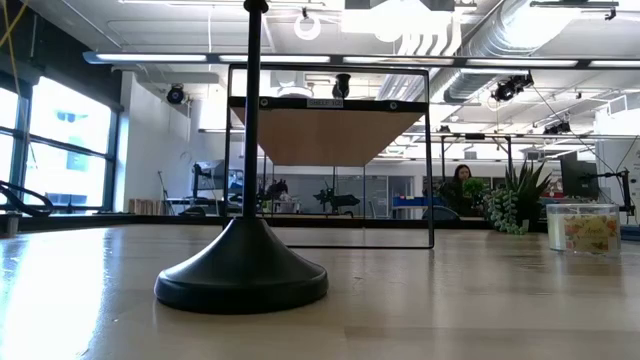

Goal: Pick & Place candle stick holders
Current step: Put the left candle holder on the shelf

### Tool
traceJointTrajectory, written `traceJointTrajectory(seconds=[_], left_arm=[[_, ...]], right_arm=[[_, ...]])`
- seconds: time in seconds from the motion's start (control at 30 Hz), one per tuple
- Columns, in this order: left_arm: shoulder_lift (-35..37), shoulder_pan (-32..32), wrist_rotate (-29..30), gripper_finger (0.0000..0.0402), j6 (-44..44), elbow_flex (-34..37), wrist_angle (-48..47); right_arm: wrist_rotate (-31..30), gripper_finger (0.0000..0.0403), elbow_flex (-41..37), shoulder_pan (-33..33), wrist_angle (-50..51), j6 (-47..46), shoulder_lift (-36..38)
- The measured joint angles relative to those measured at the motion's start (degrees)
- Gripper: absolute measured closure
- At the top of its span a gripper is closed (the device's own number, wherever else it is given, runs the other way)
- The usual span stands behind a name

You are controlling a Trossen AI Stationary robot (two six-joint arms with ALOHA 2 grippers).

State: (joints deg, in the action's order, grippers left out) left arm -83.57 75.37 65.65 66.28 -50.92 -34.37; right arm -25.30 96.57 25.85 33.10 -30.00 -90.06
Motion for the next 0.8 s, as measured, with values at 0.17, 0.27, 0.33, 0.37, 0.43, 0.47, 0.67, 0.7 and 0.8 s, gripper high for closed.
traceJointTrajectory(seconds=[0.17,0.27,0.33,0.37,0.43,0.47,0.67,0.7,0.8], left_arm=[[0.0,0.0,-0.3,0.0192,-0.3,0.0,0.0],[0.0,0.0,-0.3,0.0227,-0.9,0.0,0.0],[0.0,0.0,-0.3,0.0253,-1.5,0.0,0.0],[0.0,0.0,-0.3,0.0267,-1.5,0.0,0.0],[0.0,0.0,-0.1,0.0296,-1.8,0.0,-0.3],[0.0,0.0,-0.2,0.0306,-1.7,0.1,-0.1],[0.0,0.0,-0.2,0.0305,-1.7,0.1,0.4],[0.0,0.0,-0.3,0.0305,-1.5,0.1,0.5],[0.4,0.0,-2.2,0.0305,0.0,0.0,0.8]], right_arm=[[0.0,0.0403,0.0,0.0,0.0,0.0,0.0],[0.0,0.0403,0.0,0.0,0.0,0.0,0.0],[0.0,0.0403,0.0,0.0,0.0,0.0,0.0],[0.0,0.0403,0.0,0.0,0.0,0.0,0.0],[0.0,0.0403,0.0,0.0,0.0,0.0,0.0],[0.0,0.0403,0.0,0.0,0.0,0.0,0.0],[0.0,0.0403,0.0,0.0,-0.3,0.0,0.0],[0.0,0.0403,0.0,0.0,-0.5,0.0,0.0],[1.0,0.0403,0.0,0.0,-1.9,0.0,0.0]])
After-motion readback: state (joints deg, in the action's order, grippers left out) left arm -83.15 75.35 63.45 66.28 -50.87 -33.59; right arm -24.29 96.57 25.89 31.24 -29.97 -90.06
